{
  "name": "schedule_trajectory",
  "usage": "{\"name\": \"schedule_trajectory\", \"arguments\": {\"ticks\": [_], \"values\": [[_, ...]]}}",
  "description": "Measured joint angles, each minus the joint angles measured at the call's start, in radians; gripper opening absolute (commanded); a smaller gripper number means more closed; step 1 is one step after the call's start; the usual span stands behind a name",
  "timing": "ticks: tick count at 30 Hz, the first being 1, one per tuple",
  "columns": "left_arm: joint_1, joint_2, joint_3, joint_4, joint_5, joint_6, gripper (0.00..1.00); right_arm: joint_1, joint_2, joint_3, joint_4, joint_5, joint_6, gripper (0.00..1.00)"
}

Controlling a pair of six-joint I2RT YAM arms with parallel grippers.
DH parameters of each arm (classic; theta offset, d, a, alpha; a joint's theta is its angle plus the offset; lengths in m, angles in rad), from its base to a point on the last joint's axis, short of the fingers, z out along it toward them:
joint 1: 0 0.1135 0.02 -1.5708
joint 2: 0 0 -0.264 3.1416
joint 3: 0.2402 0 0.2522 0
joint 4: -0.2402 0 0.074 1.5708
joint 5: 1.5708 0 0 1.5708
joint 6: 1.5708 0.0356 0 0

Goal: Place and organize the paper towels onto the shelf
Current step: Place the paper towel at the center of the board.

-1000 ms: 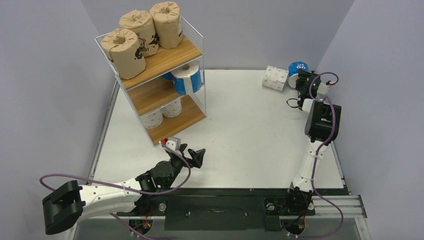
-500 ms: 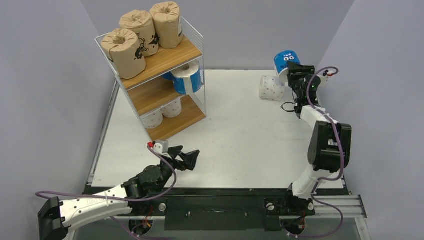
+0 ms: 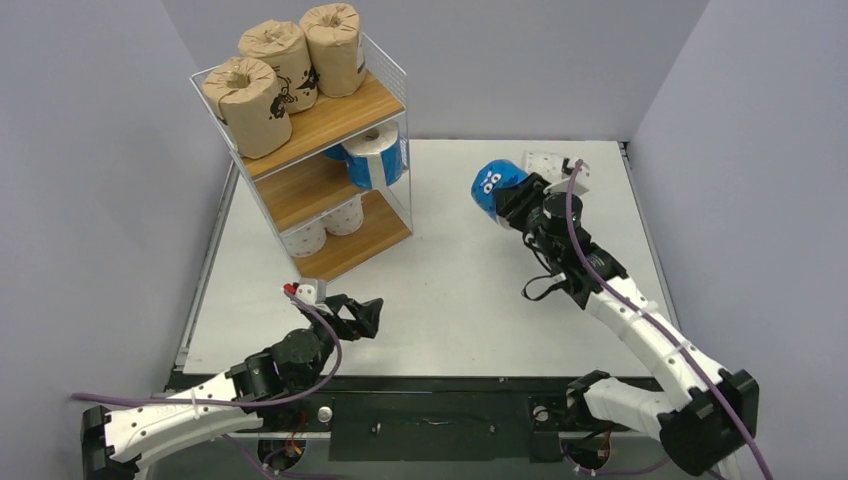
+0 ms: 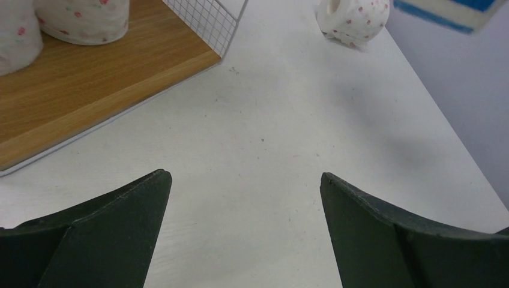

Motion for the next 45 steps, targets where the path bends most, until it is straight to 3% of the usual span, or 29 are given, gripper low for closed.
{"name": "schedule_trajectory", "arguments": {"ticks": [7, 15, 19, 32, 34, 39, 42, 45], "values": [[-0.004, -0.055, 0.147, -0.162, -0.096, 0.05, 0.95, 0.281, -0.172, 0.018, -0.355, 0.178, -0.195, 0.19], [-0.005, -0.026, 0.258, -0.233, -0.081, 0.11, 0.95, 0.602, 0.06, 0.173, -0.66, 0.256, -0.332, 0.21], [-0.005, -0.014, 0.275, -0.234, -0.046, 0.128, 0.95, 0.686, 0.163, 0.218, -0.732, 0.246, -0.385, 0.21], [-0.005, 0.008, 0.246, -0.237, -0.006, 0.109, 0.96, 0.787, 0.459, 0.329, -0.823, 0.185, -0.497, 0.25], [-0.005, 0.0, 0.235, -0.244, -0.014, 0.099, 0.96, 0.79, 0.49, 0.329, -0.822, 0.167, -0.501, 0.29], [-0.005, -0.016, 0.23, -0.263, -0.031, 0.085, 0.97, 0.79, 0.519, 0.331, -0.822, 0.152, -0.51, 0.58], [-0.005, -0.014, 0.23, -0.265, -0.035, 0.081, 0.97, 0.793, 0.514, 0.342, -0.817, 0.161, -0.517, 0.7], [-0.005, -0.008, 0.23, -0.267, -0.041, 0.076, 1.0, 0.8, 0.489, 0.349, -0.817, 0.17, -0.518, 0.73]]}}
